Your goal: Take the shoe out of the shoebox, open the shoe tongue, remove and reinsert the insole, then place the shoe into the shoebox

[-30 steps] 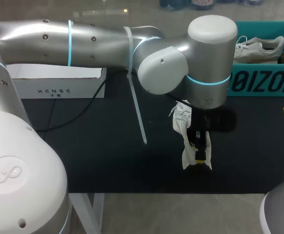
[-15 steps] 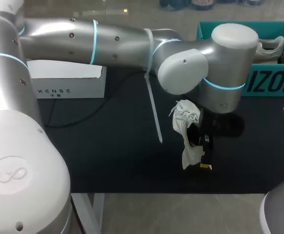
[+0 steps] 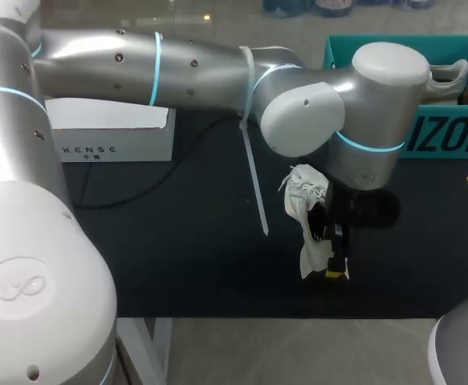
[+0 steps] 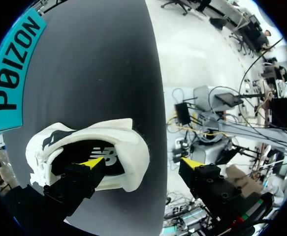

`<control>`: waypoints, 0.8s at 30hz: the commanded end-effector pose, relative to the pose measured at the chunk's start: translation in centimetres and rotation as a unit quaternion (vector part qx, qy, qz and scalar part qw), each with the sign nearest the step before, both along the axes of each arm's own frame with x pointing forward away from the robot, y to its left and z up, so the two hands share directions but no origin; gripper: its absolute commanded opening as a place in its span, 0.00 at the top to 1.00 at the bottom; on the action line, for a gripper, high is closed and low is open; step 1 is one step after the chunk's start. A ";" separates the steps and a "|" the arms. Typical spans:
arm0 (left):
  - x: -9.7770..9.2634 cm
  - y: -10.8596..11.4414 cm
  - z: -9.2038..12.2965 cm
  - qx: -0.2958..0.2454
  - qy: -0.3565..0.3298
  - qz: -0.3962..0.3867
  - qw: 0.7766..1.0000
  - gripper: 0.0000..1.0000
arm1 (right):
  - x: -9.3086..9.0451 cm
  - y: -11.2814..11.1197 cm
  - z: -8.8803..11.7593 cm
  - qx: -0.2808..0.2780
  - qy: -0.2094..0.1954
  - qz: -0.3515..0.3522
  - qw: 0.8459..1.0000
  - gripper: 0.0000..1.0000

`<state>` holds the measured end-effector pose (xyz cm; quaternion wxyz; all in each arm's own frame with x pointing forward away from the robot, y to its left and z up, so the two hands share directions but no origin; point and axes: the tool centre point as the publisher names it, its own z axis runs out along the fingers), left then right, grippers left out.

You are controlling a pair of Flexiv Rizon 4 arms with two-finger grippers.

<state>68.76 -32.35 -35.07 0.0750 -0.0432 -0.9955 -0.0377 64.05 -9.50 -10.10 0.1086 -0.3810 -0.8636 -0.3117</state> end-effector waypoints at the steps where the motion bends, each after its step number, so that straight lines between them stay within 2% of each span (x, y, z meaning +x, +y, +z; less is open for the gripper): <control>1: 0.0 0.0 -0.3 0.001 -0.005 0.001 1.000 0.00 | 0.3 0.0 0.1 -0.001 0.003 0.001 1.000 0.00; 3: -0.1 0.0 -0.3 0.002 -0.006 0.002 1.000 0.00 | 0.3 0.0 0.1 -0.001 0.003 0.001 1.000 0.00; 5: -0.1 0.0 -0.4 0.003 -0.009 0.003 1.000 0.53 | 0.3 0.0 0.1 -0.001 0.003 0.001 1.000 0.00; 8: -0.1 0.0 -0.5 0.005 -0.012 0.004 1.000 0.70 | 0.3 0.0 0.1 -0.001 0.003 0.001 1.000 0.00; 14: -0.2 -0.1 -0.3 0.006 -0.020 0.004 1.000 0.72 | 0.3 0.0 0.1 -0.001 0.003 0.001 1.000 0.00; 17: -0.3 -0.1 0.0 0.007 -0.024 0.005 1.000 0.65 | 0.3 0.0 0.1 -0.001 0.003 0.001 1.000 0.00; 20: -0.4 0.0 0.2 0.009 -0.027 0.005 1.000 0.64 | 0.3 0.0 0.1 -0.001 0.003 0.001 1.000 0.00; 23: -0.4 0.1 0.2 0.010 -0.028 0.005 1.000 0.70 | 0.3 0.0 0.1 -0.001 0.003 0.001 1.000 0.00; 24: -0.4 0.1 0.2 0.010 -0.027 0.006 1.000 0.80 | 0.3 0.0 0.1 -0.001 0.003 0.001 1.000 0.00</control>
